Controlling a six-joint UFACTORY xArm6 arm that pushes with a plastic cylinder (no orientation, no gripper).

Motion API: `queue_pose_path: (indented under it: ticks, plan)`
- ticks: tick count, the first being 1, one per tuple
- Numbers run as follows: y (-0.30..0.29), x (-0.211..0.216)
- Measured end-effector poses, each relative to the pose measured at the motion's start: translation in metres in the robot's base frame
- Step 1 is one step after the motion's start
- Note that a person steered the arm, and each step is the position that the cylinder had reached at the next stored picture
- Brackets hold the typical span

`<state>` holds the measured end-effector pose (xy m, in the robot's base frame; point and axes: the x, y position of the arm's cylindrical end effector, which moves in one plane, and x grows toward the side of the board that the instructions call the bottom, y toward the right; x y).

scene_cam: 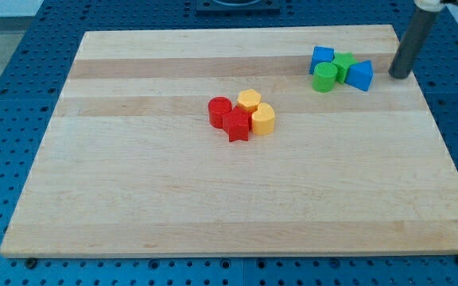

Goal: Separate the blue triangle from the group of blocks

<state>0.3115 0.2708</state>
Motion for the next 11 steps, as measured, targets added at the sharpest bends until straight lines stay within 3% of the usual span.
queue_pose_path:
  ticks: [1,3,11]
  plan:
    - [-0.009,-0.032]
    - [-0.024,-0.038]
    - [-0.072,0.039]
